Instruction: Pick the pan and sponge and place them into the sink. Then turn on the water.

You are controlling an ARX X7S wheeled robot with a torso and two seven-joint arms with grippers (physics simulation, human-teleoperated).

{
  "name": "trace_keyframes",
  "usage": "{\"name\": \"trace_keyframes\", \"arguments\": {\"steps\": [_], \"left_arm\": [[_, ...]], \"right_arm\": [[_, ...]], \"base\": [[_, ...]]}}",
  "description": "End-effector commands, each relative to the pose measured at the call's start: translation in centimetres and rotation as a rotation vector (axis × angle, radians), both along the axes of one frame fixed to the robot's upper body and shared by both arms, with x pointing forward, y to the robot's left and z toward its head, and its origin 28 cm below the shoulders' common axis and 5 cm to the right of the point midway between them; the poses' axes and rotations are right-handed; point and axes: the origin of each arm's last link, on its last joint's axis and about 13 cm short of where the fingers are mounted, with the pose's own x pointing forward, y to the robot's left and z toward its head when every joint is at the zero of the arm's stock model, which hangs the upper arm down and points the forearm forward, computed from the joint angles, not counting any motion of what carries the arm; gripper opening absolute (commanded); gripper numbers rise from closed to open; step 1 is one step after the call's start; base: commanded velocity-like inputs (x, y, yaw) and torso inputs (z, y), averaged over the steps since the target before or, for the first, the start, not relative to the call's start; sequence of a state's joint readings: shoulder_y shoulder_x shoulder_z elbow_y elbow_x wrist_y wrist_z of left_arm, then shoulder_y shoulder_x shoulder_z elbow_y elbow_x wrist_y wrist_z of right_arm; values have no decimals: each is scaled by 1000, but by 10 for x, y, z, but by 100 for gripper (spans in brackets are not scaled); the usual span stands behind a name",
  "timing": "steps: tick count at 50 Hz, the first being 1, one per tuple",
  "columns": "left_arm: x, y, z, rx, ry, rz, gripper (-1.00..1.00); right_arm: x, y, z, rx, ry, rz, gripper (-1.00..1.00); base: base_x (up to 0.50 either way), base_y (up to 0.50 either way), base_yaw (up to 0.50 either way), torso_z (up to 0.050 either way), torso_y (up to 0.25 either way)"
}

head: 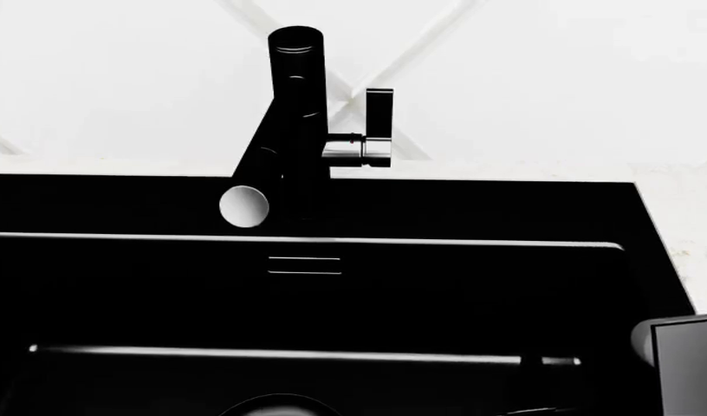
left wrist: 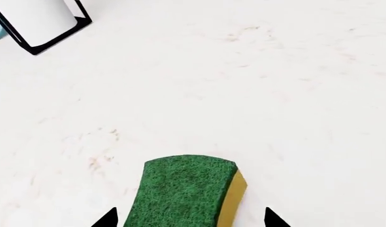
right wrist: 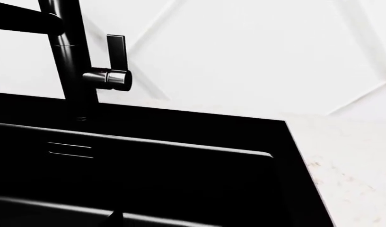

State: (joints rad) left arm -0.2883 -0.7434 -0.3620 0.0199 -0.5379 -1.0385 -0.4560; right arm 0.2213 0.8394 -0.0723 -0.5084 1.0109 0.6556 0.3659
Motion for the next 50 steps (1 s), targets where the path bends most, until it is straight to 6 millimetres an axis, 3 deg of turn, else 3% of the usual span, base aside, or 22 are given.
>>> {"name": "trace_keyframes", "arguments": {"steps": [1,5,6,23,37,50], "left_arm": [[2,1,-15,-65,64,18,100],[1,2,-16,-96,70,12,100],[1,1,-16,-94,74,8,-100],[-5,-6,-12,-79,55,-12,-100],[-8,-37,38,29,-85,-94,-100],[-11,-57,63,69,-159,-164,-100]], "right_arm": [[-1,0,-2,4,4,1,100],[-1,1,-3,5,4,1,100],[0,1,-3,5,4,1,100],[0,-1,0,3,-10,-6,100],[0,-1,-2,4,-10,-7,100],[0,-1,-3,8,-12,-6,100]], "base": [[0,0,0,0,0],[0,0,0,0,0],[0,0,0,0,0],[0,0,0,0,0],[0,-1,0,0,0],[0,0,0,0,0]]}}
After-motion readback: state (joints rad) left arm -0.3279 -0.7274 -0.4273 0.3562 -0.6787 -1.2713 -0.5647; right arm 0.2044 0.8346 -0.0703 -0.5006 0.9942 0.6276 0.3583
